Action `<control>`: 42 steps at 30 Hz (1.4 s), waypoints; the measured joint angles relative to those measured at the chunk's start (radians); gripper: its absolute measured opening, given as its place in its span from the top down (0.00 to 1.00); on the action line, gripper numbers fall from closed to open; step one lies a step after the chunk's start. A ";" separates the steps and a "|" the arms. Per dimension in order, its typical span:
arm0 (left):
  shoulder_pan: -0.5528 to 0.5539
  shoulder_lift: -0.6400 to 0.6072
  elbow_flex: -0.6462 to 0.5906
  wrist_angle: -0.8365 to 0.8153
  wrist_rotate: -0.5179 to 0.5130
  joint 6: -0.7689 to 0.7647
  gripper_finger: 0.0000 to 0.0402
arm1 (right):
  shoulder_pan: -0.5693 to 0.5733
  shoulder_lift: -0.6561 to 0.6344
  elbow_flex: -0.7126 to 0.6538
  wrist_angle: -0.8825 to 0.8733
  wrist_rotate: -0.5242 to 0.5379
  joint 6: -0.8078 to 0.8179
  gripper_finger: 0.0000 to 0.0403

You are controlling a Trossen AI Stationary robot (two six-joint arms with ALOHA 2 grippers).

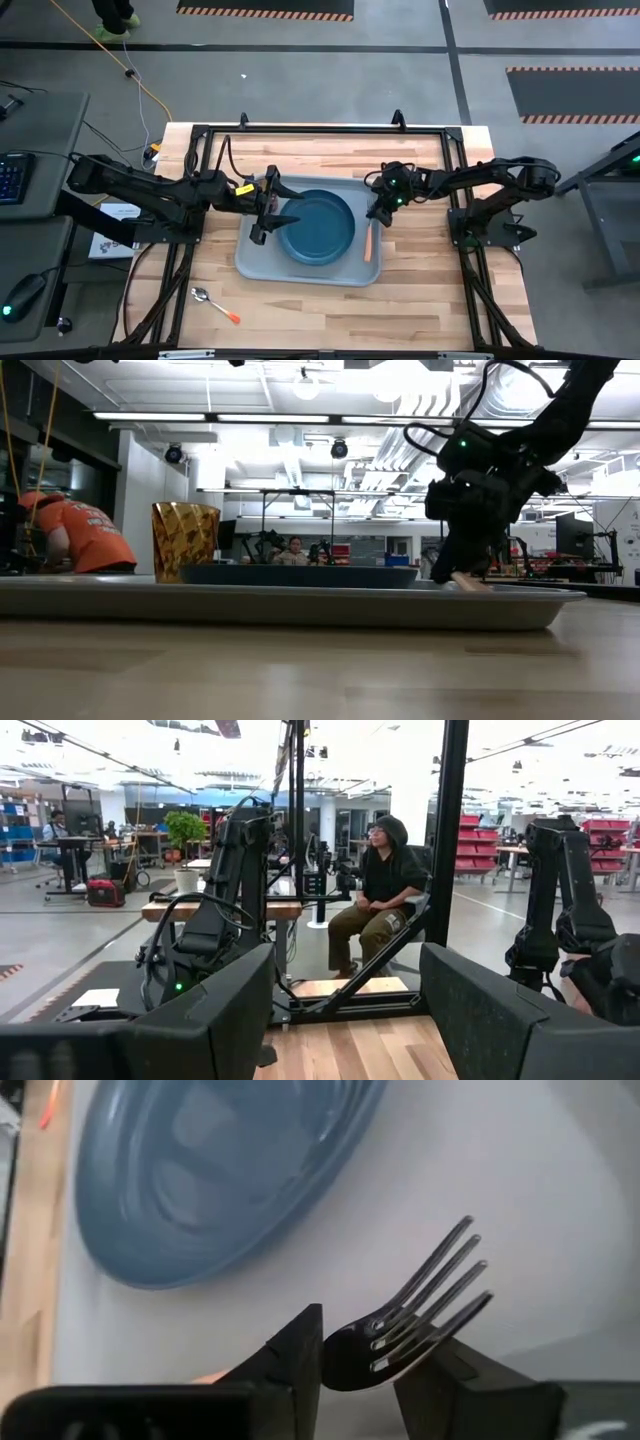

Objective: Pick and place plate/cup/fork/spoon on tray
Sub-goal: Put the orange fork on the blue tray to the right of the blue plate, then put the orange spoon on the blue tray to the left of the orange fork

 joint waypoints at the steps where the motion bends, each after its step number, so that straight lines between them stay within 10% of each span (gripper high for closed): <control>1: 0.000 0.000 0.000 0.000 0.000 0.000 0.40 | 0.000 0.000 0.000 -0.001 0.008 0.001 0.74; 32: 0.000 0.000 0.001 -0.006 0.000 0.000 0.40 | -0.002 -0.219 0.002 -0.177 0.215 -0.018 0.61; 42: 0.007 0.000 0.001 -0.154 -0.001 0.078 0.40 | 0.120 -0.316 0.002 0.084 0.188 -0.072 0.61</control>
